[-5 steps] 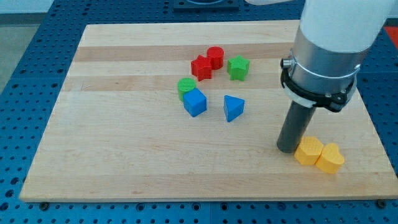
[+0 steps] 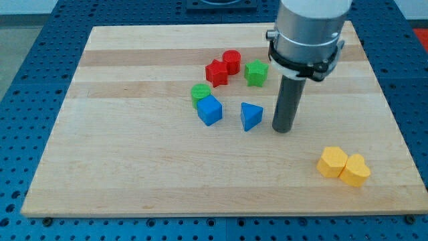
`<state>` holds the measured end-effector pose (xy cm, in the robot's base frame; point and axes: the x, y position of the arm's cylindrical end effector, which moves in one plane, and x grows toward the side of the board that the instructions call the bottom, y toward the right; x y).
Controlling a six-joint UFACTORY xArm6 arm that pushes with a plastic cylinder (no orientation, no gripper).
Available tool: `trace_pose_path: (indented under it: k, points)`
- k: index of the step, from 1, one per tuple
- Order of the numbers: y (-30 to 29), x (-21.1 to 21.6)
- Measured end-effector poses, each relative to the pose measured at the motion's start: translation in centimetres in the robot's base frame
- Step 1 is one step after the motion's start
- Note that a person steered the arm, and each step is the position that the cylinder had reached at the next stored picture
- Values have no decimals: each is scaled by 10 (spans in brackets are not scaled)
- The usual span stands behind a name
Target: Push the red star to the center left
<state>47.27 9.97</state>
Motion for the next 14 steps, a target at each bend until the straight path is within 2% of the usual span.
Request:
trace_pose_path:
  k: [1,4,6,9,14]
  points:
    - [-3,-31]
    - [-74,-109]
    - [-137,-132]
    - [-244,-130]
    - [-235,-44]
